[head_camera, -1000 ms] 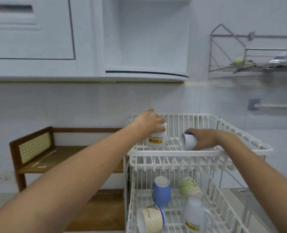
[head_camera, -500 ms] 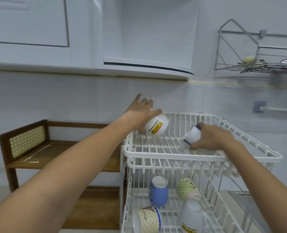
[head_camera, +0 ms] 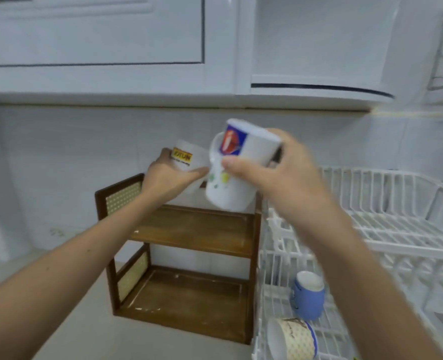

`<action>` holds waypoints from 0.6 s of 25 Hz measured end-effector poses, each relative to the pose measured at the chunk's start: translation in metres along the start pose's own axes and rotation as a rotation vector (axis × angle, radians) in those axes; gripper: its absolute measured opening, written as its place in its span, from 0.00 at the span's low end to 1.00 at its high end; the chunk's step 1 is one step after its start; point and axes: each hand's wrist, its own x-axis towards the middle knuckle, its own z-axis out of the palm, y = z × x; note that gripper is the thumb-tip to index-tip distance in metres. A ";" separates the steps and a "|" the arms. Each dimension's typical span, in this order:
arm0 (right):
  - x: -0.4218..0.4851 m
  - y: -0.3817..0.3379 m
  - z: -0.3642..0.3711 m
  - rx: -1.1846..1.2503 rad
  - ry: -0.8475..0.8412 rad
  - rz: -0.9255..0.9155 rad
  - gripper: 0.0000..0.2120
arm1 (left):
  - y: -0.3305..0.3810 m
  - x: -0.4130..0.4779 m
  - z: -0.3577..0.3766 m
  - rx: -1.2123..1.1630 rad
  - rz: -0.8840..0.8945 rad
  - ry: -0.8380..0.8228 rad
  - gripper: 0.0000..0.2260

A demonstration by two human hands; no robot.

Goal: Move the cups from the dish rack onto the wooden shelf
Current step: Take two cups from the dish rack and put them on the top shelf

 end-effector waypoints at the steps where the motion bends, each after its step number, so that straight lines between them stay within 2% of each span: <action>1: 0.001 0.011 0.026 0.004 -0.034 0.019 0.30 | -0.019 0.000 -0.003 0.004 -0.070 -0.004 0.29; 5: 0.027 0.083 0.109 -0.060 -0.055 0.229 0.30 | -0.084 0.007 -0.013 -0.083 -0.301 0.021 0.28; 7: 0.048 0.128 0.132 -0.132 -0.027 0.335 0.31 | -0.109 0.008 -0.010 0.027 -0.347 0.013 0.26; 10: 0.073 0.183 0.154 -0.178 -0.046 0.460 0.31 | -0.144 0.013 0.004 0.151 -0.412 -0.024 0.30; 15: 0.101 0.229 0.168 -0.203 -0.015 0.444 0.31 | -0.182 0.030 0.032 -0.015 -0.401 -0.050 0.33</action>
